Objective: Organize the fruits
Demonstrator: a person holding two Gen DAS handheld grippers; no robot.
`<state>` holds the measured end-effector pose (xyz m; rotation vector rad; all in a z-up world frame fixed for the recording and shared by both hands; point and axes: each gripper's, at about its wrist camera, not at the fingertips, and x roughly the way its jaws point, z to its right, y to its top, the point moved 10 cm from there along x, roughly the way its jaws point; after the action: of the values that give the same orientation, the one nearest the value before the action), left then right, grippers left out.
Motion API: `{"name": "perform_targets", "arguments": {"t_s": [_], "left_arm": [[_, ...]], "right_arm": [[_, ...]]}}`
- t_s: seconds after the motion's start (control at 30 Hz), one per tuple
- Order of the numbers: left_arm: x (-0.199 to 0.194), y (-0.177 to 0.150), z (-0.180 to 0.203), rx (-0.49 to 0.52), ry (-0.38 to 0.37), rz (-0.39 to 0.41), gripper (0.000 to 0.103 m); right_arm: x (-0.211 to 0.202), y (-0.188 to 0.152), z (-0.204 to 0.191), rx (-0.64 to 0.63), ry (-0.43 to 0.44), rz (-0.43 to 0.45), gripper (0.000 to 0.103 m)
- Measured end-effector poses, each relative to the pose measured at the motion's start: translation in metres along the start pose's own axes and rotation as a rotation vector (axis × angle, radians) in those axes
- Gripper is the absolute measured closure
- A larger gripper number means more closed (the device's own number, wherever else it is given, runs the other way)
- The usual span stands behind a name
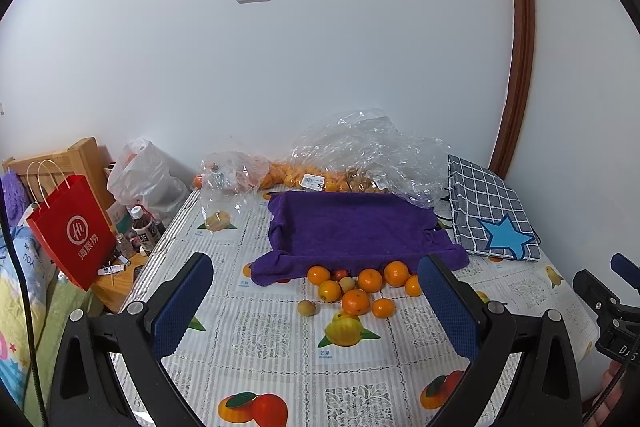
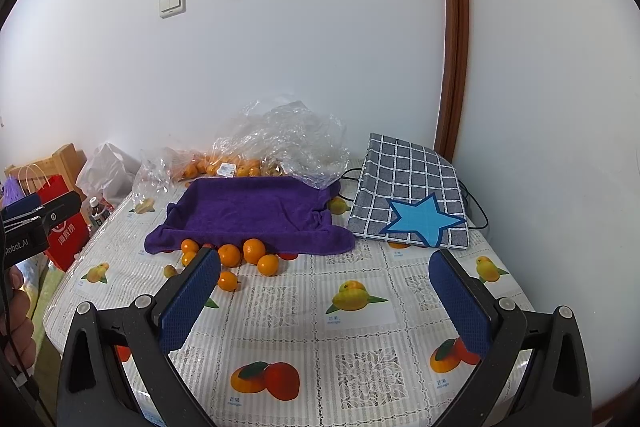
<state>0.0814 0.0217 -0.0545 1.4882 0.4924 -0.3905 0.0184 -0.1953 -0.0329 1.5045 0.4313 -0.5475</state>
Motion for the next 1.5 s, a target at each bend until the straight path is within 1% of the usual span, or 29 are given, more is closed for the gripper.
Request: {"name": "perform_targets", "arguments": {"t_s": [0.53, 0.77, 0.87, 0.97, 1.23, 1.4, 1.5], "left_arm": [[0.004, -0.006, -0.005, 0.001, 0.015, -0.001, 0.0], [0.014, -0.012, -0.01, -0.002, 0.025, -0.013, 0.0], [0.022, -0.015, -0.013, -0.003, 0.03, -0.021, 0.0], [0.033, -0.021, -0.016, -0.009, 0.033, -0.042, 0.0], [0.065, -0.039, -0.024, -0.017, 0.03, -0.093, 0.0], [0.096, -0.061, -0.031, -0.038, 0.028, -0.157, 0.0], [0.111, -0.073, -0.034, -0.034, 0.035, -0.189, 0.0]], "right_arm": [[-0.002, -0.002, -0.004, -0.017, -0.01, 0.014, 0.001], [0.004, -0.005, -0.007, -0.033, -0.03, 0.009, 0.001], [0.011, -0.009, -0.009, -0.036, -0.025, -0.004, 0.001], [0.02, -0.011, -0.01, -0.037, -0.026, -0.008, 0.001], [0.049, -0.02, -0.014, -0.063, -0.079, -0.041, 0.0], [0.073, -0.032, -0.023, -0.078, -0.049, -0.058, 0.0], [0.091, -0.045, -0.032, -0.097, -0.026, -0.091, 0.001]]}}
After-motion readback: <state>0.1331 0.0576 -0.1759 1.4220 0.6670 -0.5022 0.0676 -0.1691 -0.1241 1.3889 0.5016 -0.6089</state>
